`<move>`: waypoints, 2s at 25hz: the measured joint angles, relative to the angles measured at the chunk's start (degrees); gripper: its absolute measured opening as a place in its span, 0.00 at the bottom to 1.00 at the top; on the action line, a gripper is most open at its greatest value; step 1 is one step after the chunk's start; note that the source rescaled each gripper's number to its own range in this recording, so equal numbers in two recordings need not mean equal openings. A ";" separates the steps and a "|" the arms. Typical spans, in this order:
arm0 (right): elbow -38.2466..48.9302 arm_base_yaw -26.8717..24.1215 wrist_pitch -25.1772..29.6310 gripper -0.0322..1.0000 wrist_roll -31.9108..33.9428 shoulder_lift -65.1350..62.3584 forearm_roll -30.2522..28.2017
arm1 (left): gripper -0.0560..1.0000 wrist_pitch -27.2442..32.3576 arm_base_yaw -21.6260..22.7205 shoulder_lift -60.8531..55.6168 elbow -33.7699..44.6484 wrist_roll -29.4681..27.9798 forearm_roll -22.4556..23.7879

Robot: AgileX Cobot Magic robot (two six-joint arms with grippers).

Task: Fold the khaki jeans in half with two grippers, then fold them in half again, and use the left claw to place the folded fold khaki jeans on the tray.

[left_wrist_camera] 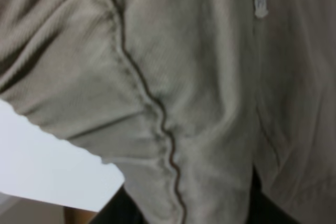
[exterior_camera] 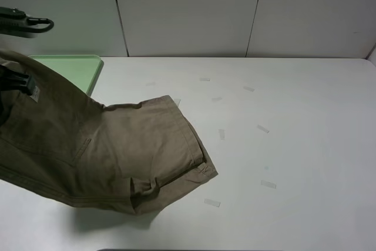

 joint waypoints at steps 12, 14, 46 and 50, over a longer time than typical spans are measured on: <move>0.00 0.00 0.00 1.00 0.00 0.00 0.00 | 0.26 -17.92 0.00 16.84 0.00 4.31 -21.42; 0.00 0.00 0.00 1.00 0.00 0.00 0.00 | 0.26 -19.94 -0.18 19.27 0.00 7.72 -25.25; 0.00 0.00 0.00 1.00 0.00 0.00 0.00 | 1.00 -33.66 -4.68 16.56 0.03 11.49 -30.99; 0.00 0.00 0.00 1.00 0.00 0.00 0.00 | 1.00 -31.75 -4.68 13.20 -0.14 11.11 -30.43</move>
